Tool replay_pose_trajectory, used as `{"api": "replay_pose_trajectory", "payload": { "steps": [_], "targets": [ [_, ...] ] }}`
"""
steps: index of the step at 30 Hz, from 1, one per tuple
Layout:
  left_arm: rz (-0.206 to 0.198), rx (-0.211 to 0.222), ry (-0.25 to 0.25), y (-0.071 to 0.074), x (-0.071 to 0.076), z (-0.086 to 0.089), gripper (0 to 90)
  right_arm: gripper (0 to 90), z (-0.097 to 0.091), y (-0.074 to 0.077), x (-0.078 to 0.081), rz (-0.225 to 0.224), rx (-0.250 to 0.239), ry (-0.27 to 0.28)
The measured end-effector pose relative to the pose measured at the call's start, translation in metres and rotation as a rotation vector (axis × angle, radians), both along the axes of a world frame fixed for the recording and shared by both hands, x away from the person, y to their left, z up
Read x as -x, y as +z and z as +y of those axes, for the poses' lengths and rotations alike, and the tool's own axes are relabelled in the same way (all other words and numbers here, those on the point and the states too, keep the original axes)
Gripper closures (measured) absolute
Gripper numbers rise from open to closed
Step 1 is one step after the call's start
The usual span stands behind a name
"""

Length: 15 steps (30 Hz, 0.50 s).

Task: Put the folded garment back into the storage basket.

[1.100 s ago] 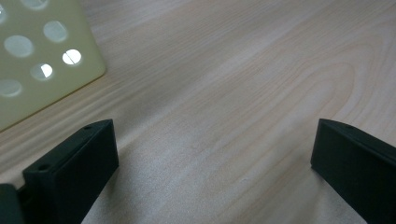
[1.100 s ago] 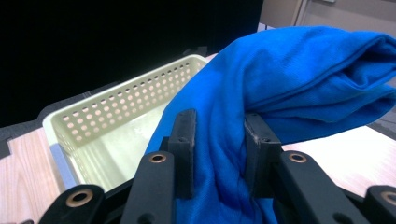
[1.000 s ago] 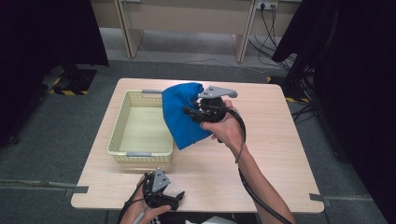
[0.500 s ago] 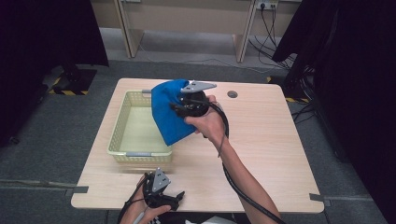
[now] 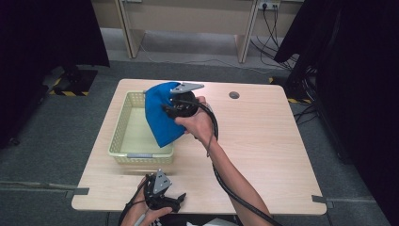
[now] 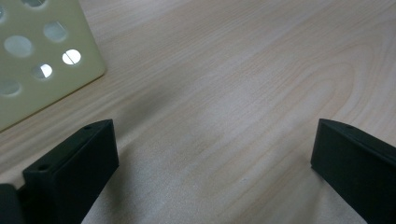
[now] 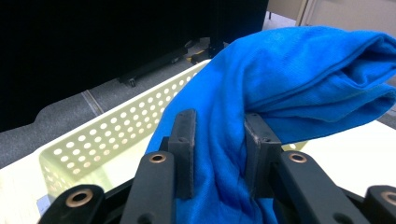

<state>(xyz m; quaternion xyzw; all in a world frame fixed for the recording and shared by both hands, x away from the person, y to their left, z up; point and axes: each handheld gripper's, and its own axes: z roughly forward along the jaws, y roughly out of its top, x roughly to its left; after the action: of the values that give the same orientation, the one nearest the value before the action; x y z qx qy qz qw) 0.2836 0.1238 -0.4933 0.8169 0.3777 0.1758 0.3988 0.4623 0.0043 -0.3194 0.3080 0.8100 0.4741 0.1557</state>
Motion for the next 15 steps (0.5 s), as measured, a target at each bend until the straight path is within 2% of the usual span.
{"api": "replay_pose_trajectory", "payload": {
  "steps": [15],
  "targets": [
    [-0.001,-0.001,0.000,0.000,0.000,0.000,0.0,68.6,0.023,-0.005,0.000,0.005,0.015,0.014]
  ]
}}
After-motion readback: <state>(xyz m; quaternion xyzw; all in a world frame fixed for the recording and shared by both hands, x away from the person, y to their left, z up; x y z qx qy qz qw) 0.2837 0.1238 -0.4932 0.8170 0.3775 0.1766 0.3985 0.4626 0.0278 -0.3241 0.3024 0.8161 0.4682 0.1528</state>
